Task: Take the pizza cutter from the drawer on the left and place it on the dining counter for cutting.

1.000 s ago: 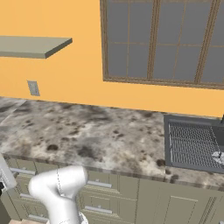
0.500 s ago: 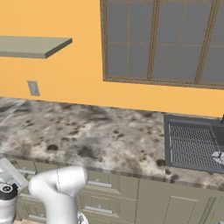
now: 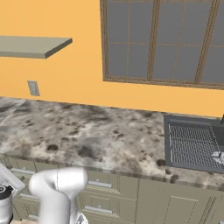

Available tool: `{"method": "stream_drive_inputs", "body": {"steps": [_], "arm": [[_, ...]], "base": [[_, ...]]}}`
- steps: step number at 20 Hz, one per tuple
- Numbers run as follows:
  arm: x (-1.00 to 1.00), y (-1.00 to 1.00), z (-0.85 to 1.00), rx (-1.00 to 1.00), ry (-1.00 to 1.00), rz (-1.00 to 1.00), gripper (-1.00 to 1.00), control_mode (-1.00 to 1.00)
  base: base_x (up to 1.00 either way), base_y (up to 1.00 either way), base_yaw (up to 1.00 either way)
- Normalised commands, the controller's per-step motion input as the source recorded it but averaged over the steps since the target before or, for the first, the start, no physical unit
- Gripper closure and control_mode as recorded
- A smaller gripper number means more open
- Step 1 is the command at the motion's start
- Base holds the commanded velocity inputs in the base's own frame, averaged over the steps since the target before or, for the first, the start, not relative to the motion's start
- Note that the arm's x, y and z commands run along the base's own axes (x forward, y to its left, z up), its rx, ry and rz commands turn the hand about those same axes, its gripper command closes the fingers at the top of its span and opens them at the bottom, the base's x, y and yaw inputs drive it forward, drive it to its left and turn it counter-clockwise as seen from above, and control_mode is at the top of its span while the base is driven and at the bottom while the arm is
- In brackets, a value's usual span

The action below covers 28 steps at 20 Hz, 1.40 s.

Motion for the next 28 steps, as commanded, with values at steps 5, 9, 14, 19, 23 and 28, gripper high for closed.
{"method": "stream_drive_inputs", "body": {"steps": [5,9,14,19,23,28], "arm": [[-0.01,0.08,-0.63,0.12,-0.13,0.0,-1.0,-1.0],[0.02,0.01,-0.83,0.12,-0.16,0.0,-1.0,-1.0],[0.0,0.1,-0.79,0.23,-0.1,0.0,-1.0,-1.0],[0.0,0.24,-0.45,0.2,-0.05,0.0,-1.0,-1.0],[-0.02,0.2,-0.06,0.0,0.0,0.0,-1.0,-1.0],[0.01,0.01,-0.02,-0.01,-0.01,0.0,-1.0,-1.0]], "base": [[0.0,0.0,0.0],[0.0,0.0,0.0],[0.0,0.0,0.0],[0.0,0.0,0.0],[0.0,0.0,0.0],[0.0,0.0,0.0]]}}
